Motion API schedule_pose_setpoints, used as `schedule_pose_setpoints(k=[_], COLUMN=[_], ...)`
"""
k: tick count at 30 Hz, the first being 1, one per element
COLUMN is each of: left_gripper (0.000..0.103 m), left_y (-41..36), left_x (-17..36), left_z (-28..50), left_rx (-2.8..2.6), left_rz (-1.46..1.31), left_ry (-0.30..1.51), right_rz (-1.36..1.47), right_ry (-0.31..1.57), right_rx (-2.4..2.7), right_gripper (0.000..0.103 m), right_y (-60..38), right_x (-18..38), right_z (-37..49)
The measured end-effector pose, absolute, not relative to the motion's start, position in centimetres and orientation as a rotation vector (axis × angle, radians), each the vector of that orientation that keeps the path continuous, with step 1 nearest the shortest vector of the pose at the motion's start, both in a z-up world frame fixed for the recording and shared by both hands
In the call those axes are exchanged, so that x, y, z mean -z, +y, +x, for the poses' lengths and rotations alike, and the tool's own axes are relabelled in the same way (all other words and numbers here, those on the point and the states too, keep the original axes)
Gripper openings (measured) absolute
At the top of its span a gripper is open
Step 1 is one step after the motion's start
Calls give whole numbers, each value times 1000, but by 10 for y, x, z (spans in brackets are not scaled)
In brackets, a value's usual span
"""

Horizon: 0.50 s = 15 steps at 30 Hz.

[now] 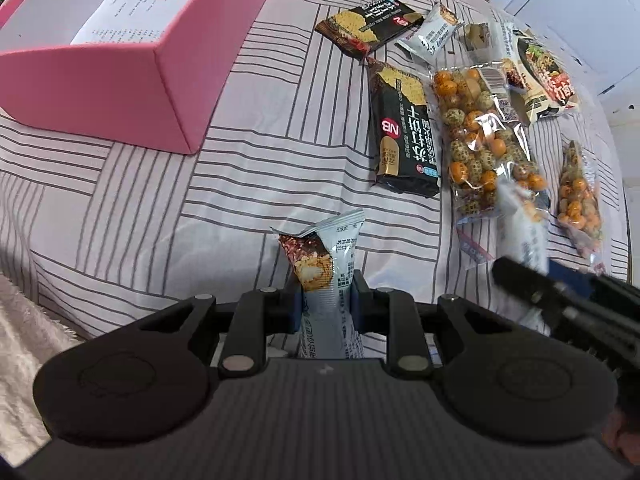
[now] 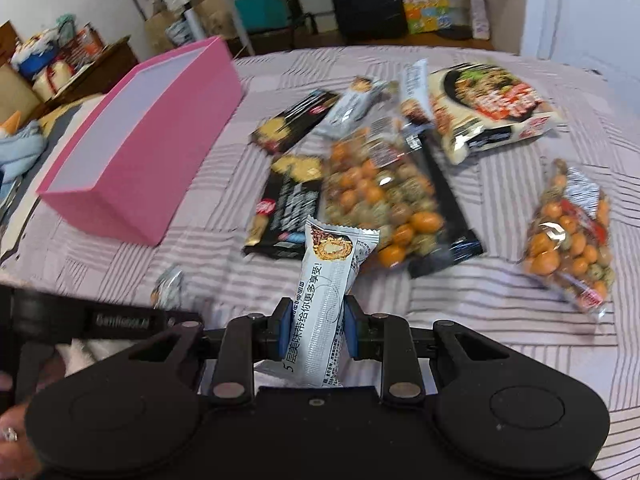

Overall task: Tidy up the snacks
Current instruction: 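Lift the white biscuit stick with the right tool and carry it over the pink box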

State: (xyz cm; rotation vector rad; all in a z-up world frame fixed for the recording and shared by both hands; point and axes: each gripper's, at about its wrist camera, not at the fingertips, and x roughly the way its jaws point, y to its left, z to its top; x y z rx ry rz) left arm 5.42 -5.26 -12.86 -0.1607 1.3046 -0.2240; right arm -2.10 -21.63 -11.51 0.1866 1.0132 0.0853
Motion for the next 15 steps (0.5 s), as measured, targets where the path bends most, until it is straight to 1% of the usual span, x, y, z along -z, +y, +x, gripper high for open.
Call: schedule_pose_setpoints(k=[5, 15], left_gripper=[22, 22], left_y=[-37, 14], left_x=[112, 75], left_z=[49, 35], left_rx=[238, 264], left_rz=[-159, -186], left_ry=[1293, 1231], right_rz=[196, 161], right_ry=[1044, 1055], right_rx=[-147, -283], right_gripper=[30, 30], right_y=[-198, -154], right_x=[106, 66], right_z=[-25, -36])
